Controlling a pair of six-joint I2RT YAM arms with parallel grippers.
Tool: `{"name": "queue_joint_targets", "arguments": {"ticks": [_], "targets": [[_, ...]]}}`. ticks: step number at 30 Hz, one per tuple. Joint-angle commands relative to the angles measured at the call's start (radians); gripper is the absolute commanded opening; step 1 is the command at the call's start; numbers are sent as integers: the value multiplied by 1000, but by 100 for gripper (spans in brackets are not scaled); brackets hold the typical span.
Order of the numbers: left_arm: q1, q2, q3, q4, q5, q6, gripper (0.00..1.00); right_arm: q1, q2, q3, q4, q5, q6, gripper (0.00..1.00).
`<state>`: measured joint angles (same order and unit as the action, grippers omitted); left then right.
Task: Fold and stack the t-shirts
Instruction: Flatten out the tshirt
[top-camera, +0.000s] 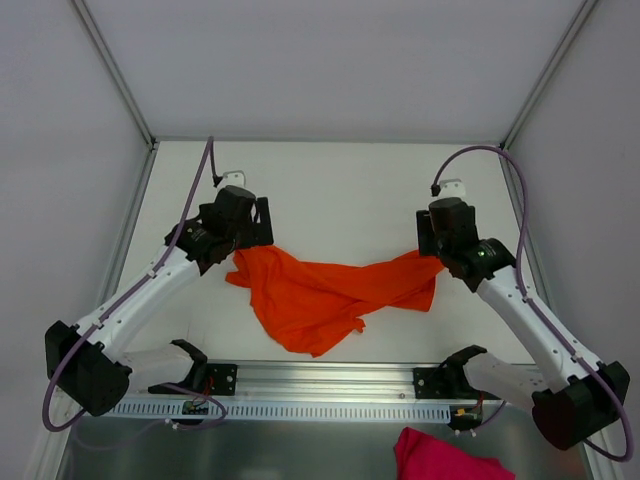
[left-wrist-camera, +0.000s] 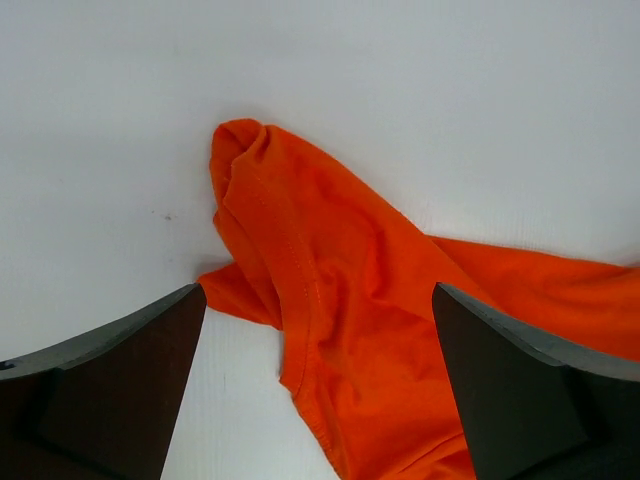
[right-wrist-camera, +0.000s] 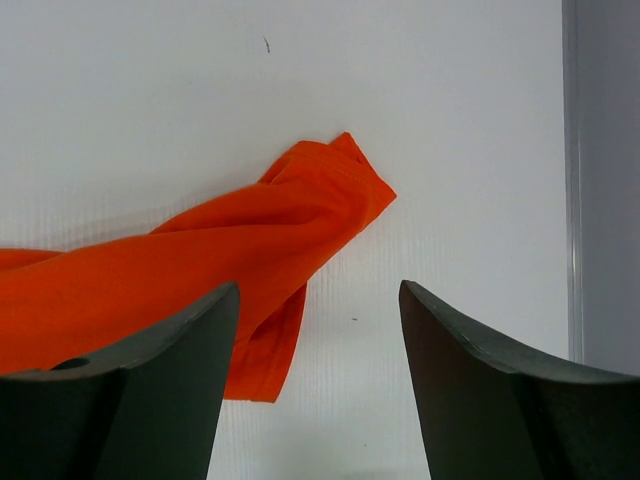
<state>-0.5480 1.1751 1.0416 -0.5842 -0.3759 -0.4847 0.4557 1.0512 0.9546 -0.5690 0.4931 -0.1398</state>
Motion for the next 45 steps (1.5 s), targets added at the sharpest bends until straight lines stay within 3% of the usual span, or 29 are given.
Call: {"name": "queue_joint_targets", "arguments": {"ticks": [1,10,14,18,21,27,35,45], "targets": [[8,-72,84,32,37,26,99,12,-94,19,-84,9,42,69],[-70,-178,37,-83,293,-40,98,15,-142,73,-195,-36,83,70],[-176,-170,-43,-74,359,-100,91,20,-86,104,-192,-82,106,69],[-341,-134,-60,-124,304,-138,90,28,-56,128,-186,-94,115,69],[-392,-108,-74,-167,296,-166,87,29,-40,142,-189,-100,111,69],[-435,-63,-137,-167,362,-178,84,31,-19,145,-195,-126,114,69],[-586,106,-78,-215,347,-146,84,35,-3,142,-204,-134,120,69],[-619,237,-69,-145,370,-81,84,40,3,142,-215,-174,117,68]]}}
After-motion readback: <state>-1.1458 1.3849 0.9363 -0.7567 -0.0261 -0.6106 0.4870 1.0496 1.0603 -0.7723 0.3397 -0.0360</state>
